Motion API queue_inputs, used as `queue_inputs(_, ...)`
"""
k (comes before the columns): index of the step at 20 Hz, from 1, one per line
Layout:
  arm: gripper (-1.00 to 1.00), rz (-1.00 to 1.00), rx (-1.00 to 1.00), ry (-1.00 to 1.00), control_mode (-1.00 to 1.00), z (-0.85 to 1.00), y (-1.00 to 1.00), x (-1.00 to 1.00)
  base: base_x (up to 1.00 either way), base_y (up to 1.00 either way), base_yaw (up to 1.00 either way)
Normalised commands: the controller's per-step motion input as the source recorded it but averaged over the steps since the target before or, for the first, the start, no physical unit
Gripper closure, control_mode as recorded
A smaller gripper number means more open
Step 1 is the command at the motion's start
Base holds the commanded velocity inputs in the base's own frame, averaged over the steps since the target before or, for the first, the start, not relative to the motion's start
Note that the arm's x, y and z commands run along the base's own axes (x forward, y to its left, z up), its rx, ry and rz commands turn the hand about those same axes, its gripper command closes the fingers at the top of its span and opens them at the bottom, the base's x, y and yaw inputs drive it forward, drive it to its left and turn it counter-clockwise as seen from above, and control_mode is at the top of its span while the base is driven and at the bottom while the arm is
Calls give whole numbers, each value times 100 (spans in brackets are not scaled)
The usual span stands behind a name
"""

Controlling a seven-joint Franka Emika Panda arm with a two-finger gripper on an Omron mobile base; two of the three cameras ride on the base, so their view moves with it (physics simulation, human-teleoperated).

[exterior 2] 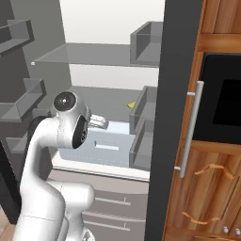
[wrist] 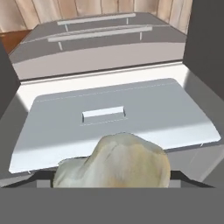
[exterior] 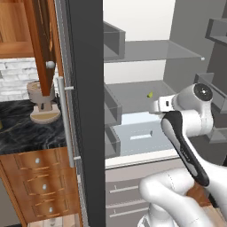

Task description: Retrieve the bottle and the shaker from the cabinet and place them next to the mixing bowl on the counter. Then add garlic from the fridge to the mixing bowl.

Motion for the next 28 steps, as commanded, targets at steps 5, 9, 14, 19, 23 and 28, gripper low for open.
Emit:
queue_inputs(5,100,9,0,0,-100,0,12,-51,0,0,0)
queue_inputs(9,100,0,0,1,-100,-3,14,-40,0,0,0)
queue_inputs(14,100,0,-5,6,-100,-13,17,-20,0,0,0)
queue_inputs(19,100,0,-1,2,-100,-11,4,-15,0,0,0)
queue_inputs(23,100,0,0,0,-100,0,0,-9,0,0,0)
queue_inputs(28,100,0,0,-1,100,0,0,-13,-5,0,0)
